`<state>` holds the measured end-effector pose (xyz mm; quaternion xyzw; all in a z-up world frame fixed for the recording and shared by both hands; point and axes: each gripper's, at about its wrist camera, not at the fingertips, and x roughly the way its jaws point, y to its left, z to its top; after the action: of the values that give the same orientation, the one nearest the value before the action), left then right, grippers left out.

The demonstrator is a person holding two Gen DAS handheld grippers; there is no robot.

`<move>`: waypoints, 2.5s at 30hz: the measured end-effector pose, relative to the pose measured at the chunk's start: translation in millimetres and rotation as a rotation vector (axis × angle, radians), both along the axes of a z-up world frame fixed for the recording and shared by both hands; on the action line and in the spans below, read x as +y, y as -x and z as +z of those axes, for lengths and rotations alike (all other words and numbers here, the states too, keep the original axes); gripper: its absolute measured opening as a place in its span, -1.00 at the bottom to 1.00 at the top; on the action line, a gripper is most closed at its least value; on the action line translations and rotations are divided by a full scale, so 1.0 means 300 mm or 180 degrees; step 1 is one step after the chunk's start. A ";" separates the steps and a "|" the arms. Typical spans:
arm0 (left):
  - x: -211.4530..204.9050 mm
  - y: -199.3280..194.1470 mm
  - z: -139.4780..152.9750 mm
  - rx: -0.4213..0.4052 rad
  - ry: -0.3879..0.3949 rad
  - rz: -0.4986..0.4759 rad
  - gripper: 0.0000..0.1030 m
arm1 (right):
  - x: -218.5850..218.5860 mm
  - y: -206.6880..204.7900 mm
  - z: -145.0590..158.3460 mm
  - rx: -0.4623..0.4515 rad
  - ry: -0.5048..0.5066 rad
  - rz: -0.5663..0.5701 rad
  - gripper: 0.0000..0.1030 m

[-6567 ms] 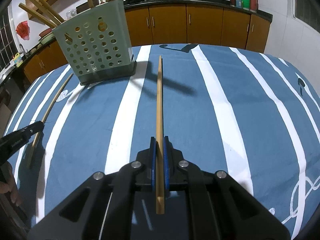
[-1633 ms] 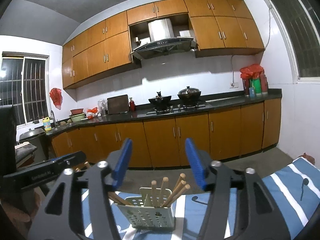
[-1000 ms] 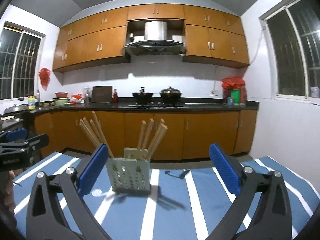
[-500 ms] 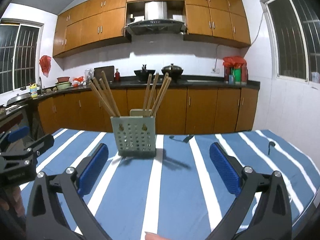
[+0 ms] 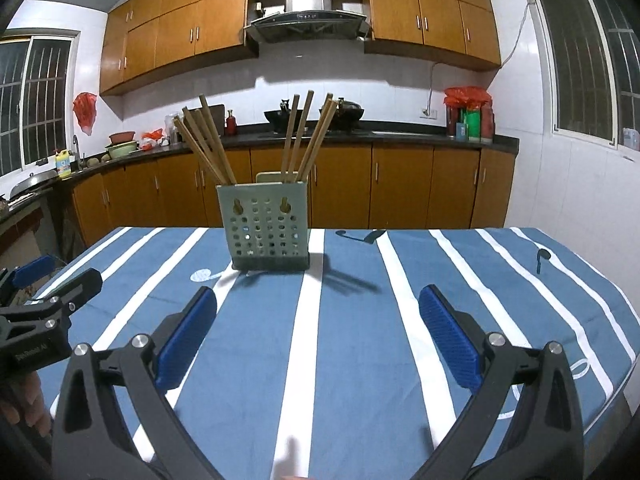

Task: Organize utensils

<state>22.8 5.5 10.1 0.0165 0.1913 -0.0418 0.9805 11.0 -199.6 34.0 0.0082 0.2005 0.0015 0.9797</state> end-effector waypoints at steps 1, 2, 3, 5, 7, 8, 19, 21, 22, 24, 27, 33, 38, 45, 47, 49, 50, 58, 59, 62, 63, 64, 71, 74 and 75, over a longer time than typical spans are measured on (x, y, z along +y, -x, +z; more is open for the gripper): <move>-0.001 0.001 -0.002 0.0003 0.0003 -0.0002 0.97 | -0.001 0.000 -0.003 0.0010 -0.0001 -0.0002 0.92; 0.000 0.003 -0.008 0.0012 0.0017 -0.0006 0.97 | -0.004 -0.001 -0.005 0.0015 -0.0003 -0.0004 0.92; 0.001 0.004 -0.008 0.0019 0.0030 -0.0011 0.97 | -0.007 -0.001 -0.008 0.0022 -0.0012 -0.0006 0.92; -0.001 0.002 -0.009 0.0029 0.0054 -0.0020 0.97 | -0.011 -0.002 -0.012 0.0034 -0.0025 -0.0017 0.92; 0.000 0.003 -0.012 0.0036 0.0065 -0.0020 0.97 | -0.015 -0.004 -0.016 0.0050 -0.0036 -0.0022 0.92; -0.001 0.004 -0.015 0.0039 0.0068 -0.0020 0.97 | -0.017 -0.005 -0.019 0.0062 -0.0042 -0.0027 0.92; -0.001 0.003 -0.019 0.0064 0.0097 0.0000 0.97 | -0.026 -0.011 -0.031 0.0112 -0.0076 -0.0045 0.92; -0.001 0.004 -0.021 0.0065 0.0100 0.0000 0.97 | -0.026 -0.010 -0.031 0.0111 -0.0075 -0.0044 0.92; -0.001 0.004 -0.021 0.0065 0.0098 -0.0001 0.97 | -0.026 -0.010 -0.031 0.0109 -0.0072 -0.0042 0.92; -0.003 0.004 -0.020 0.0063 0.0093 -0.0004 0.97 | -0.026 -0.010 -0.030 0.0109 -0.0072 -0.0040 0.92; -0.006 0.005 -0.022 0.0064 0.0088 -0.0009 0.97 | -0.026 -0.011 -0.031 0.0110 -0.0072 -0.0040 0.92; -0.010 0.006 -0.022 0.0065 0.0089 -0.0009 0.97 | -0.025 -0.011 -0.030 0.0110 -0.0078 -0.0044 0.92; -0.011 0.006 -0.022 0.0064 0.0091 -0.0008 0.97 | -0.025 -0.014 -0.035 0.0113 -0.0080 -0.0045 0.92; -0.012 0.007 -0.021 0.0068 0.0091 -0.0009 0.97 | -0.022 -0.018 -0.044 0.0126 -0.0086 -0.0045 0.92; -0.012 0.006 -0.021 0.0066 0.0090 -0.0009 0.97 | -0.020 -0.018 -0.045 0.0126 -0.0086 -0.0046 0.92; -0.012 0.006 -0.021 0.0066 0.0089 -0.0007 0.97 | -0.022 -0.018 -0.042 0.0125 -0.0086 -0.0045 0.92; -0.012 0.007 -0.020 0.0066 0.0090 -0.0008 0.97 | -0.020 -0.018 -0.044 0.0127 -0.0086 -0.0044 0.92; -0.011 0.006 -0.019 0.0067 0.0090 -0.0008 0.97 | -0.017 -0.019 -0.048 0.0132 -0.0088 -0.0045 0.92; -0.011 0.007 -0.019 0.0068 0.0091 -0.0009 0.97 | -0.017 -0.018 -0.049 0.0133 -0.0089 -0.0045 0.92; -0.011 0.007 -0.019 0.0070 0.0090 -0.0009 0.97 | -0.018 -0.019 -0.046 0.0133 -0.0086 -0.0046 0.92; -0.012 0.006 -0.018 0.0069 0.0090 -0.0009 0.97 | -0.016 -0.019 -0.052 0.0136 -0.0086 -0.0044 0.92; -0.012 0.006 -0.018 0.0069 0.0090 -0.0008 0.97 | -0.015 -0.020 -0.055 0.0139 -0.0087 -0.0043 0.92; -0.011 0.007 -0.017 0.0069 0.0091 -0.0007 0.97 | -0.012 -0.020 -0.057 0.0143 -0.0088 -0.0044 0.92; -0.010 0.006 -0.017 0.0070 0.0091 -0.0009 0.97 | -0.012 -0.020 -0.056 0.0143 -0.0090 -0.0043 0.92; -0.011 0.007 -0.017 0.0071 0.0090 -0.0008 0.97 | -0.011 -0.020 -0.057 0.0144 -0.0089 -0.0044 0.92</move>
<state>20.8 2.3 5.1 0.0024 0.2016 -0.0459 0.9784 17.0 -202.9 17.0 0.0233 0.2224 -0.0026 0.9747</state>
